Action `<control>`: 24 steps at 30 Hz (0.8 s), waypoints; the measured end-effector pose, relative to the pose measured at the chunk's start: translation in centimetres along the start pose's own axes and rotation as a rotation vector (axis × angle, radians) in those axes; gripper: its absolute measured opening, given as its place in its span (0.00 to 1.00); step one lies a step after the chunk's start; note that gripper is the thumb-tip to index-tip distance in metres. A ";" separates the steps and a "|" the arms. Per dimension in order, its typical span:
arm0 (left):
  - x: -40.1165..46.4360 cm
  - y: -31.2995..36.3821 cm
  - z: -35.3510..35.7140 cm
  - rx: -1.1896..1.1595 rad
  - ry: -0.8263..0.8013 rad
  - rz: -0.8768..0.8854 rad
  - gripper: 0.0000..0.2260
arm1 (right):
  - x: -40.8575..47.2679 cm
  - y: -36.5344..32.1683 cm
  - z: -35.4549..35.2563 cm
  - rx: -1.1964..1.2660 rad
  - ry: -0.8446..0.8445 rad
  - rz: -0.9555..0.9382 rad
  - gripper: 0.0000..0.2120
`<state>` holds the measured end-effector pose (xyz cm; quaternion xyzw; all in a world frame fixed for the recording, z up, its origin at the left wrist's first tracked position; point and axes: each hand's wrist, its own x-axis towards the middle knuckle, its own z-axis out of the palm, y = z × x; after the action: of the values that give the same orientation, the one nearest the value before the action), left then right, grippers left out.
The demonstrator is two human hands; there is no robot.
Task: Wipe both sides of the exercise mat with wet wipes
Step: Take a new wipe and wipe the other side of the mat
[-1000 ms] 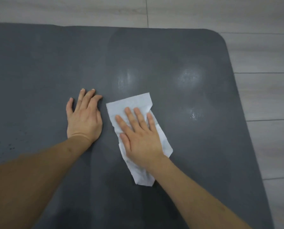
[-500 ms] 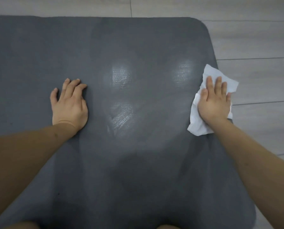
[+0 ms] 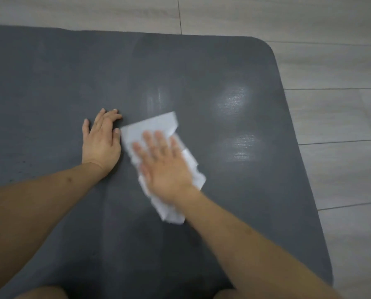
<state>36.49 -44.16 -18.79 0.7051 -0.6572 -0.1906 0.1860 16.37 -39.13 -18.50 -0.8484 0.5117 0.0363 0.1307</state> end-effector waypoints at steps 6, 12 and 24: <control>-0.3 -0.6 -3.3 -0.063 -0.251 -0.018 0.18 | -2.5 -0.7 0.1 -0.016 -0.065 -0.273 0.26; -2.2 2.8 -2.0 0.126 -0.151 -0.119 0.17 | -4.8 16.0 -2.3 0.074 0.118 0.347 0.26; -2.9 5.1 -0.2 0.255 -0.351 -0.157 0.22 | -9.9 20.8 -2.3 0.139 0.184 0.867 0.28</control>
<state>32.01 -41.57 -15.90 0.7279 -0.6414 -0.2394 -0.0373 -6.76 -40.38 -18.17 -0.5443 0.8308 -0.0223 0.1139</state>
